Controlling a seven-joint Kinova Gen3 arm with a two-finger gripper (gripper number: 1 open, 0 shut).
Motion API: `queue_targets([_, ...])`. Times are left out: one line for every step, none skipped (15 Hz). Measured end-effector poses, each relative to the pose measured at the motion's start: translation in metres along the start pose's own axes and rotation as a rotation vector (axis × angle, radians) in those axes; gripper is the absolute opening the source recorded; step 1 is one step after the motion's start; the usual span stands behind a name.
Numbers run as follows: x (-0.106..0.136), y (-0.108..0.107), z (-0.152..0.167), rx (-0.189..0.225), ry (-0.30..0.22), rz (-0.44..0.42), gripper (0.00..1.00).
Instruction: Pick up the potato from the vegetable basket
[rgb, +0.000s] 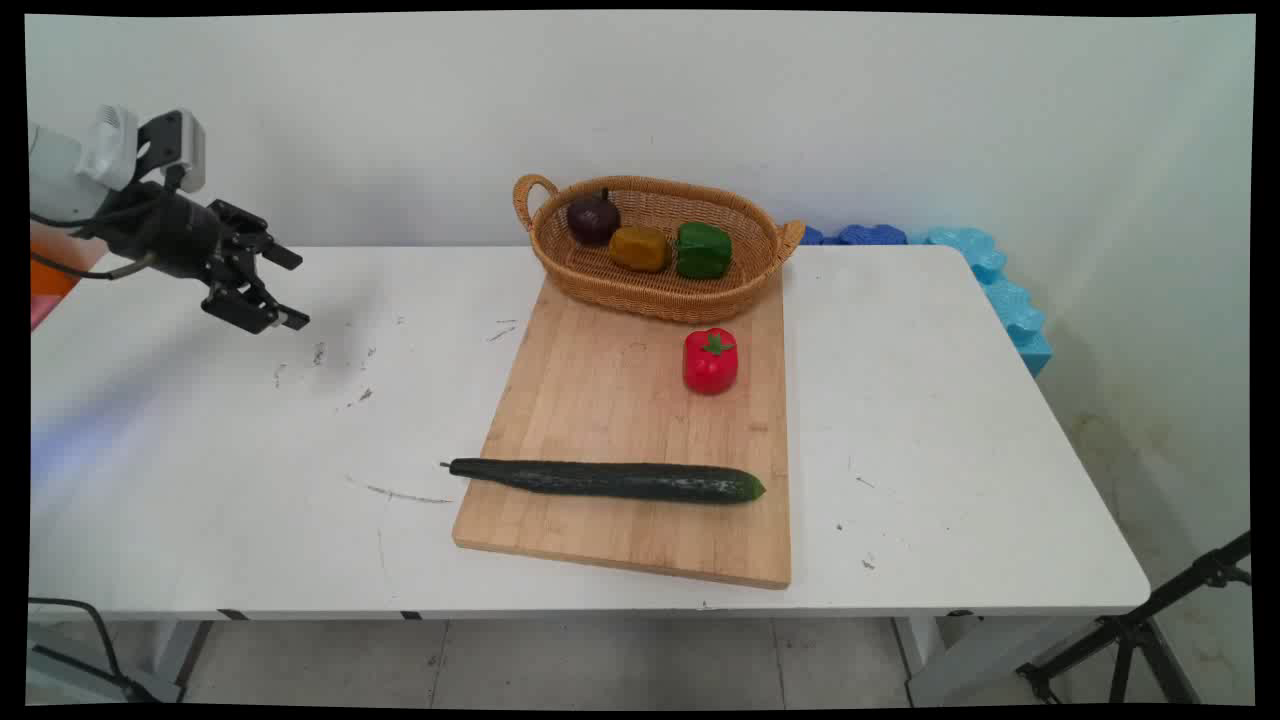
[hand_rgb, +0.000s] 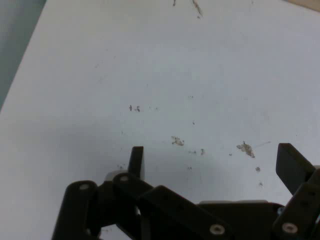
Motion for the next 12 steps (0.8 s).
queue_targets([0.002, -0.001, 0.000, 0.001, -0.001, 0.006, 1.00])
queue_targets([0.006, -0.003, 0.001, 0.000, -0.001, 0.014, 1.00])
queue_targets([0.010, -0.004, 0.002, -0.002, 0.000, 0.022, 1.00])
queue_targets([0.017, -0.006, 0.004, -0.005, -0.001, 0.033, 1.00])
queue_targets([0.023, -0.007, 0.007, -0.008, -0.002, 0.043, 1.00])
queue_targets([0.030, -0.009, 0.010, -0.012, -0.002, 0.054, 1.00])
queue_targets([0.040, -0.011, 0.014, -0.018, -0.004, 0.070, 1.00])
queue_targets([0.051, -0.013, 0.020, -0.024, -0.005, 0.088, 1.00])
queue_targets([0.062, -0.016, 0.025, -0.029, -0.006, 0.107, 1.00])
queue_targets([0.072, -0.018, 0.030, -0.033, -0.006, 0.124, 1.00])
queue_targets([0.084, -0.021, 0.036, -0.037, -0.005, 0.145, 1.00])
queue_targets([0.096, -0.024, 0.042, -0.040, -0.002, 0.165, 1.00])
